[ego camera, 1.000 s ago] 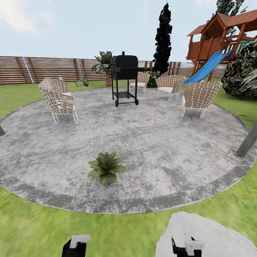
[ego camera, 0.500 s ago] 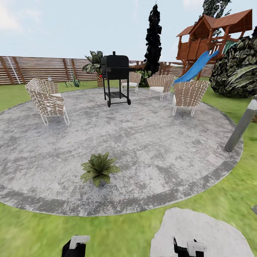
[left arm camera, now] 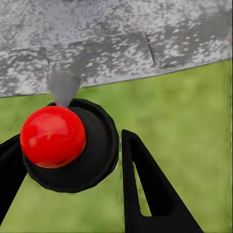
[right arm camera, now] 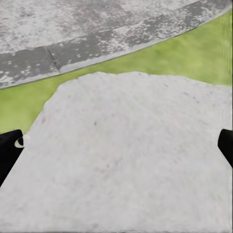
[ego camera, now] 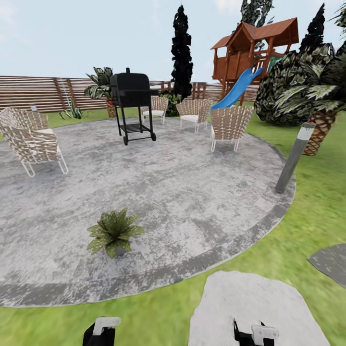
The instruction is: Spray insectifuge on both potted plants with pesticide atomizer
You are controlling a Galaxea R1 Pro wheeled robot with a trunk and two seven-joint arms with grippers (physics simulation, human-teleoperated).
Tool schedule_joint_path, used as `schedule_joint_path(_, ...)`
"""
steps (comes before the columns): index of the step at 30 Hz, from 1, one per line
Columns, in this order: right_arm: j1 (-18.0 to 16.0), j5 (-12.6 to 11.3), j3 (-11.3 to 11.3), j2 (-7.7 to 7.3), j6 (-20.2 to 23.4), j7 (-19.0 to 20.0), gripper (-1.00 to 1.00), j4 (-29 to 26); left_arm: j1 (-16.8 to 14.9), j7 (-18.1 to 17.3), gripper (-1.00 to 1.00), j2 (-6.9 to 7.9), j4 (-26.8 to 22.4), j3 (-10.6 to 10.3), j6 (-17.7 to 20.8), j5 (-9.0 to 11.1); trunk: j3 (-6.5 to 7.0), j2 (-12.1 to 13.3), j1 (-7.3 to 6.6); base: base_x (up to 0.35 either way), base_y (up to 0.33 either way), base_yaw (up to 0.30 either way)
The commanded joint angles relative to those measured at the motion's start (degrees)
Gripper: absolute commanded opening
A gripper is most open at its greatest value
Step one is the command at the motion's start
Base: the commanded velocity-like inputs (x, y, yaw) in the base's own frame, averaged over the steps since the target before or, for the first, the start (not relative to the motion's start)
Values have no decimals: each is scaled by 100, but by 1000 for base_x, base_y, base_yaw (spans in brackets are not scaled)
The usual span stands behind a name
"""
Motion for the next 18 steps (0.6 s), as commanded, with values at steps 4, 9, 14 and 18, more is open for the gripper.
schedule_joint_path(4,-4,-48,46,-8,-14,-16,100,4,-1,26,-100,4,4,-51,-18,47,-5,-2,-1,0,0,-286)
schedule_joint_path(9,-4,-48,42,-8,-14,-16,100,5,-1,26,-100,4,3,-51,-18,48,-5,-2,-1,0,0,-286)
schedule_joint_path(14,-4,-48,47,-7,-14,-16,100,5,-1,26,-100,4,4,-51,-18,51,-5,-2,-1,0,0,-286)
schedule_joint_path(18,-4,-48,50,-5,-14,-16,100,5,-1,31,-100,4,4,-51,-25,47,-5,-2,-1,0,-137,-286)
